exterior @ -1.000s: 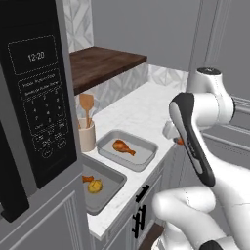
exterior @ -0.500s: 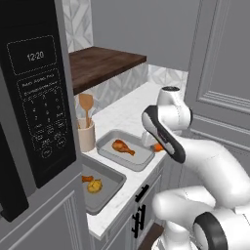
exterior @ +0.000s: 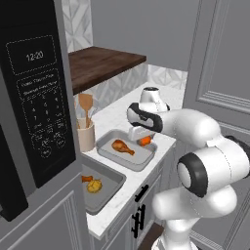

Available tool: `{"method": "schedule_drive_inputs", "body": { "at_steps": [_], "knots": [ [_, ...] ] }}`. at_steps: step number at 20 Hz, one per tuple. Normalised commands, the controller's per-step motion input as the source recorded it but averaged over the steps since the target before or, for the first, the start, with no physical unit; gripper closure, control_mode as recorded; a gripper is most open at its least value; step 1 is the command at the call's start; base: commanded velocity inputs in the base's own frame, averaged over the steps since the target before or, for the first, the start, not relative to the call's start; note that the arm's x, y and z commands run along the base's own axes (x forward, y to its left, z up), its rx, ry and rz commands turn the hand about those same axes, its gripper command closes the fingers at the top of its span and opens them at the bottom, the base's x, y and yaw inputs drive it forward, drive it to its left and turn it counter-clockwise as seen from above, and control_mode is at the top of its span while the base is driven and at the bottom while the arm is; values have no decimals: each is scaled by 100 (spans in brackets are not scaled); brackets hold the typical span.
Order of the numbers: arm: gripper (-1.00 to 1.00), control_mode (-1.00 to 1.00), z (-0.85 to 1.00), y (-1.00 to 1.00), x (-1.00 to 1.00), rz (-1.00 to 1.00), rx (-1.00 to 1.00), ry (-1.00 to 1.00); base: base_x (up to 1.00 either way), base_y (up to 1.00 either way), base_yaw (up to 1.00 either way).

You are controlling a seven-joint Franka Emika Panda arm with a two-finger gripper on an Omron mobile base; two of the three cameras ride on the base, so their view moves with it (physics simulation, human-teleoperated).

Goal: Place one squash and one chicken drumstick in each tupperware on the nearby counter, to pack two identical lunches.

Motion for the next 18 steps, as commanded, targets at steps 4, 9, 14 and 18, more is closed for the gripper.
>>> {"method": "schedule_drive_inputs", "body": {
  "at_steps": [4, 9, 14, 18],
  "knots": [
    [100, -100, -54, 9, 67, 6, 0, 0, 0, 0, 0],
    [100, -100, -56, 0, 2, 0, 0, -1, 0, 0, 0],
    [100, -100, -46, 0, 15, 0, 0, -4, 0, 0, 0],
    [100, -100, -8, 0, 3, 0, 0, -10, 0, 0, 0]
  ]
}}
